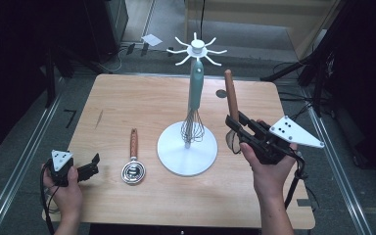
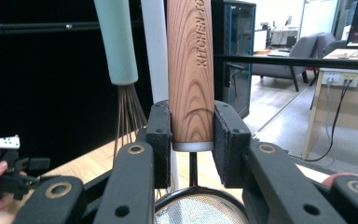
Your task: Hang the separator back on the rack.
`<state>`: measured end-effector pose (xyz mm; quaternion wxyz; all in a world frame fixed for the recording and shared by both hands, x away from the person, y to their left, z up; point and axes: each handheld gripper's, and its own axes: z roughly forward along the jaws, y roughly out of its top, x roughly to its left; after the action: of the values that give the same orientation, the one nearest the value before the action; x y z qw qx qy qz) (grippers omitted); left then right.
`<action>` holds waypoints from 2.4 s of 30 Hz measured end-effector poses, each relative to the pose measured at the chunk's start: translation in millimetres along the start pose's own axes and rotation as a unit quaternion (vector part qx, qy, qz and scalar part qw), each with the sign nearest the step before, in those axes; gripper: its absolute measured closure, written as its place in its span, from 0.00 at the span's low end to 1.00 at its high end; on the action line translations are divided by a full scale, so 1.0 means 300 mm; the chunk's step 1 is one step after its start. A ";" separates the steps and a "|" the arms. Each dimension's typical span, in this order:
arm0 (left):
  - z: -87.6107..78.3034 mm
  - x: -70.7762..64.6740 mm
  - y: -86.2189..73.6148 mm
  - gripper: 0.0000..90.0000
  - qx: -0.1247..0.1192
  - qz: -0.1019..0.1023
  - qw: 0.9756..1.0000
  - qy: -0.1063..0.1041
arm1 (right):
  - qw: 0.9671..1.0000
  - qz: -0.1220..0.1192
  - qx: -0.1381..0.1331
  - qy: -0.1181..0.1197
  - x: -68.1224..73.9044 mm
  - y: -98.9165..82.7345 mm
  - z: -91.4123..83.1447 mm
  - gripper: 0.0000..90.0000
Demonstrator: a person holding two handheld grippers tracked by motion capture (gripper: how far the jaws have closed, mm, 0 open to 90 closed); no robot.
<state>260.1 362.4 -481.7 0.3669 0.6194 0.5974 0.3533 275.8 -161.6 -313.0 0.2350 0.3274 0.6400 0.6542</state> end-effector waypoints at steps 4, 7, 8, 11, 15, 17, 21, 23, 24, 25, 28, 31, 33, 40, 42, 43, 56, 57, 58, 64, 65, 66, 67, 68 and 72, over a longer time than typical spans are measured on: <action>0.000 0.000 0.000 0.00 -0.001 0.000 1.000 0.000 | 1.000 0.001 -0.005 0.000 0.001 0.012 0.005 0.80; 0.001 0.000 0.000 0.00 -0.001 0.000 1.000 0.000 | 1.000 -0.005 -0.008 -0.001 0.010 0.027 0.010 0.80; 0.000 0.000 0.000 0.00 -0.001 0.000 1.000 0.000 | 1.000 -0.008 -0.010 -0.002 0.013 0.030 0.011 0.80; 0.000 0.001 0.000 0.00 -0.001 0.000 1.000 0.000 | 1.000 -0.005 -0.017 -0.002 0.023 0.038 0.016 0.80; 0.001 0.001 0.000 0.00 -0.001 -0.001 1.000 -0.001 | 1.000 -0.008 -0.023 0.001 0.033 0.047 0.024 0.80; 0.001 0.001 0.000 0.00 0.000 -0.001 1.000 0.000 | 1.000 -0.010 -0.026 0.001 0.036 0.050 0.028 0.80; 0.001 0.001 0.000 0.00 0.001 0.000 1.000 -0.001 | 1.000 -0.008 -0.029 0.002 0.041 0.057 0.031 0.80; 0.001 0.001 0.000 0.00 0.000 -0.001 1.000 -0.001 | 0.999 -0.006 -0.036 0.002 0.042 0.060 0.029 0.80; 0.001 0.001 0.000 0.00 -0.001 -0.001 1.000 -0.001 | 0.999 -0.005 -0.037 0.002 0.043 0.061 0.028 0.80; 0.001 0.001 0.000 0.00 -0.001 -0.002 1.000 -0.001 | 0.999 -0.005 -0.037 0.002 0.045 0.062 0.027 0.80; 0.001 0.001 0.000 0.00 0.000 -0.002 1.000 -0.001 | 0.999 -0.008 -0.039 0.003 0.052 0.064 0.026 0.80; 0.001 0.001 0.001 0.00 0.000 -0.002 1.000 0.000 | 0.999 -0.013 -0.038 0.004 0.062 0.067 0.029 0.80; 0.001 0.001 0.000 0.00 0.000 -0.002 1.000 0.000 | 0.999 -0.018 -0.038 0.002 0.065 0.069 0.033 0.80; 0.002 0.002 0.001 0.00 0.000 -0.002 1.000 0.000 | 0.999 -0.026 -0.033 -0.008 0.075 0.073 0.051 0.80; 0.002 0.001 0.001 0.00 0.001 -0.001 1.000 0.000 | 0.999 -0.032 -0.031 -0.014 0.079 0.073 0.057 0.80; 0.002 0.001 0.001 0.00 0.001 -0.001 1.000 0.001 | 0.999 -0.032 -0.029 -0.016 0.081 0.072 0.059 0.80; 0.002 0.001 0.001 0.00 0.002 -0.001 1.000 0.000 | 0.995 -0.073 -0.014 -0.061 0.103 0.071 0.081 0.80; 0.002 0.002 0.001 0.00 0.003 -0.001 1.000 0.000 | 0.994 -0.080 -0.011 -0.067 0.104 0.068 0.084 0.80; 0.002 0.002 0.001 0.00 0.003 -0.001 1.000 -0.001 | 0.994 -0.085 -0.011 -0.071 0.104 0.065 0.085 0.80; 0.001 0.002 0.001 0.00 0.000 -0.003 1.000 0.000 | 0.996 -0.070 -0.008 -0.048 0.093 0.063 0.086 0.79; 0.001 0.003 0.001 0.00 0.001 -0.004 1.000 -0.002 | 0.997 -0.067 -0.007 -0.043 0.089 0.061 0.087 0.79; 0.001 0.003 0.001 0.00 0.002 -0.004 1.000 -0.001 | 0.997 -0.069 -0.007 -0.038 0.084 0.059 0.086 0.77; 0.002 0.003 0.001 0.00 0.002 -0.004 1.000 -0.001 | 0.997 -0.065 -0.006 -0.033 0.080 0.057 0.086 0.74; 0.002 0.002 0.001 0.00 0.000 -0.002 1.000 0.000 | 0.998 -0.063 -0.007 -0.029 0.076 0.053 0.084 0.74; 0.002 0.001 0.001 0.00 0.002 -0.001 1.000 0.001 | 0.999 -0.051 -0.007 -0.015 0.063 0.041 0.079 0.85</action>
<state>260.7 362.7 -481.7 0.3659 0.6191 0.5989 0.3523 281.7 -132.6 -299.4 0.2796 0.3021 0.6480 0.6408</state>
